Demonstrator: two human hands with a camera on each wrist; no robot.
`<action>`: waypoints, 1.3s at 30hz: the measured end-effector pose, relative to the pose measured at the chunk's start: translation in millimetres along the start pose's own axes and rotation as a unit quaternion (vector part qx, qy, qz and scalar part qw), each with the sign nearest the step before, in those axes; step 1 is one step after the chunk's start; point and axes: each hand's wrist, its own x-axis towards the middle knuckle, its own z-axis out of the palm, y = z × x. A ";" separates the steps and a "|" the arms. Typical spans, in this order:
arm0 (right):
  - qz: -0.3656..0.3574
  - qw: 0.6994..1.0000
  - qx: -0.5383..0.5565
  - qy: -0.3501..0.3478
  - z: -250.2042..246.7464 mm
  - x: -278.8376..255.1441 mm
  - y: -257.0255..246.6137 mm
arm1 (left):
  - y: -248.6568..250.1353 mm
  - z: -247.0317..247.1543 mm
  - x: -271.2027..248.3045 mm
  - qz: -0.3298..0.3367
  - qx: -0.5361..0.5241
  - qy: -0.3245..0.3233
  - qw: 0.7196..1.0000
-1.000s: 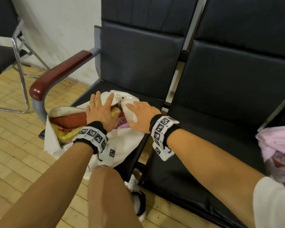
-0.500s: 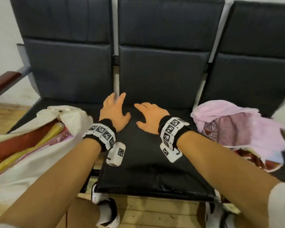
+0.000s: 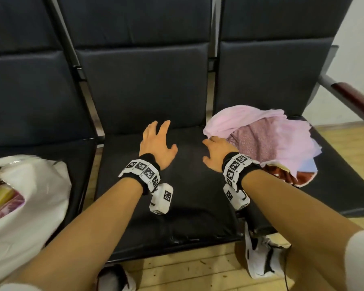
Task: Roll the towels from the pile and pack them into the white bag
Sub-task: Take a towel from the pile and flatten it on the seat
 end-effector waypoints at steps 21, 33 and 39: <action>0.045 0.990 -0.125 -0.048 48.6 91.3 87.5 | -12.4 65.0 28.1 -0.067 -0.063 -0.050 0.994; -0.157 0.968 0.182 0.071 -16.6 29.7 -28.5 | -7.4 39.6 17.1 -0.031 -0.102 -0.066 0.992; -0.252 0.933 0.236 0.099 -36.4 4.6 -100.4 | -24.2 -3.6 -1.3 0.002 -0.103 -0.025 0.994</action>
